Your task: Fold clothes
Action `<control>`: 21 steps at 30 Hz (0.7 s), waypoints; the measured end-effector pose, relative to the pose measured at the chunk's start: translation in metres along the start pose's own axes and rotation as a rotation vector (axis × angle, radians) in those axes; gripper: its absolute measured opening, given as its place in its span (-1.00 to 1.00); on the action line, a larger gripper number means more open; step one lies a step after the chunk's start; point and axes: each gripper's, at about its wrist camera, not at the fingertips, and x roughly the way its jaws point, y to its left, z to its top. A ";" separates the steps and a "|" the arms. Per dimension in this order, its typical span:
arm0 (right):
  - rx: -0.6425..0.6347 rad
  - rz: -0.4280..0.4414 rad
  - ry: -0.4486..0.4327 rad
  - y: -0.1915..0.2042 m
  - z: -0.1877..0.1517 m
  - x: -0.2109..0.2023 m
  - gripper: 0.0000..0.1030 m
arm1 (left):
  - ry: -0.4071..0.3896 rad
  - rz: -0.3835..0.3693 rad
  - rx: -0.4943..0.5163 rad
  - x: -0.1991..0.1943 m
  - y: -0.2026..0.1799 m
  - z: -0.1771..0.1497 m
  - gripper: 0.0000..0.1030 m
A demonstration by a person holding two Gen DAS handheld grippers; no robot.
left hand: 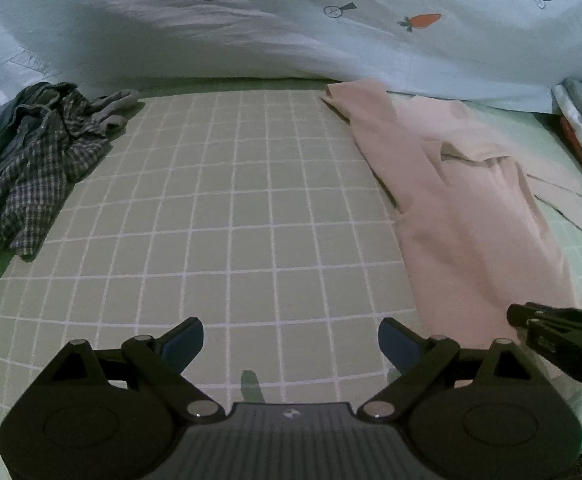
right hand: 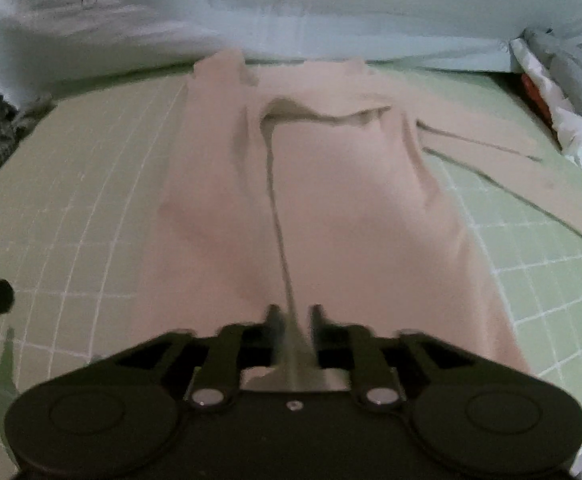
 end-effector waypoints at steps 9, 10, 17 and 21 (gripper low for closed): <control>0.081 -0.016 -0.037 -0.060 0.020 0.000 0.39 | 0.001 -0.006 -0.014 0.024 -0.047 0.028 0.83; 0.089 -0.018 -0.038 -0.068 0.023 0.003 0.39 | 0.000 -0.006 -0.012 0.028 -0.053 0.032 0.83; 0.146 -0.044 -0.047 -0.126 0.049 0.029 0.44 | 0.010 0.014 -0.046 0.069 -0.073 0.069 0.84; 0.197 -0.068 -0.038 -0.158 0.068 0.054 0.45 | 0.018 0.014 -0.044 0.099 -0.085 0.096 0.85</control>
